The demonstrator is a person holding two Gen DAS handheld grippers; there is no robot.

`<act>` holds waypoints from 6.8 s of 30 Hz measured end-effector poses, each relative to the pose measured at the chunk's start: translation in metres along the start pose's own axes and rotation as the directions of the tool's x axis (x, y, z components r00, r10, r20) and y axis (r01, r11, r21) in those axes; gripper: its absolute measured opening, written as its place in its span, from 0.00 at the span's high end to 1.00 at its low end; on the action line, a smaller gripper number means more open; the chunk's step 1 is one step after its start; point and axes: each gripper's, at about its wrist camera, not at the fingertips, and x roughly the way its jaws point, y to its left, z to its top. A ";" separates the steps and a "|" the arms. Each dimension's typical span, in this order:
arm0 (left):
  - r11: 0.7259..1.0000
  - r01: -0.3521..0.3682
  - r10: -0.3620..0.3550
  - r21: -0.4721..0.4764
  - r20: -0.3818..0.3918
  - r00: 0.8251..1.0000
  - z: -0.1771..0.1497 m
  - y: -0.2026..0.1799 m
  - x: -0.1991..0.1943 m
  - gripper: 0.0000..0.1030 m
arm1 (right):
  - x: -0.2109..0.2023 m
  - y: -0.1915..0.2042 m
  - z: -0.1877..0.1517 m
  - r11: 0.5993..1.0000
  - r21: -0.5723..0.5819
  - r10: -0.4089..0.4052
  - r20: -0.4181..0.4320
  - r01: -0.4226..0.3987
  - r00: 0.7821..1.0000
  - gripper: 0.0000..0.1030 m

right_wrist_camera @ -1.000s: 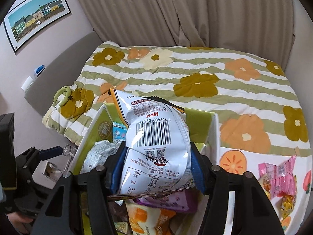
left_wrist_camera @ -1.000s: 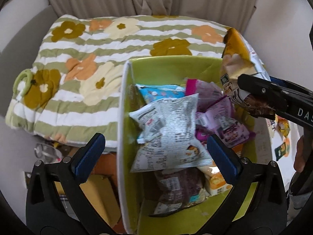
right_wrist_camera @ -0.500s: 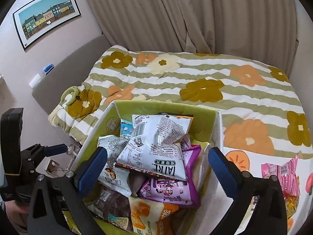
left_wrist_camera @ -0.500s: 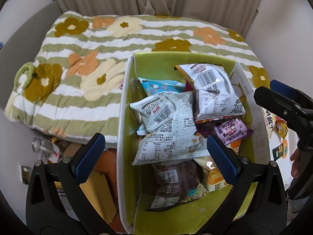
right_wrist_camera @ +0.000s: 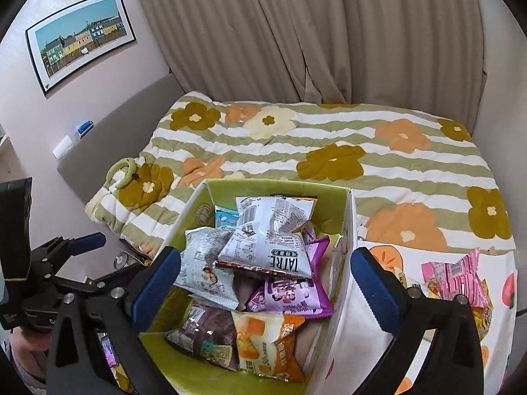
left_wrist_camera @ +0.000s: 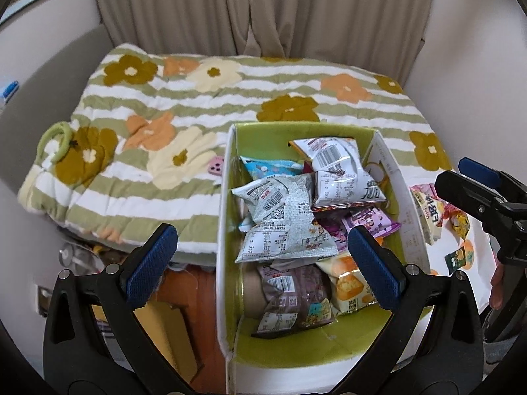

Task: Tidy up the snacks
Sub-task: 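Lower the other MPM bag into the box and open the right gripper, then grasp the Oishi cup snack with the left gripper while the right grasps the yellow Pillows bag, then carry the Oishi cup snack into the box and open the left gripper, then lower the yellow Pillows bag into the box and open the right gripper, then grasp the pink wafer packet with the left gripper while the right grasps the green cracker packet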

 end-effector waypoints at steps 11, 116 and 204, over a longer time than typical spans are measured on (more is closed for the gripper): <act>0.986 0.130 -0.137 0.105 0.058 0.989 -0.004 -0.047 -0.027 0.00 | -0.070 -0.015 -0.030 0.992 0.071 -0.106 0.083 0.100 0.991 0.00; 0.978 0.159 -0.166 -0.134 -0.042 0.985 0.018 -0.178 0.026 0.37 | -0.082 -0.226 -0.038 0.976 0.217 0.001 -0.037 0.007 0.999 0.55; 0.960 0.253 -0.257 0.120 0.018 0.966 -0.050 -0.232 -0.057 0.00 | -0.186 -0.149 -0.109 0.970 0.124 -0.218 0.074 0.208 0.973 0.02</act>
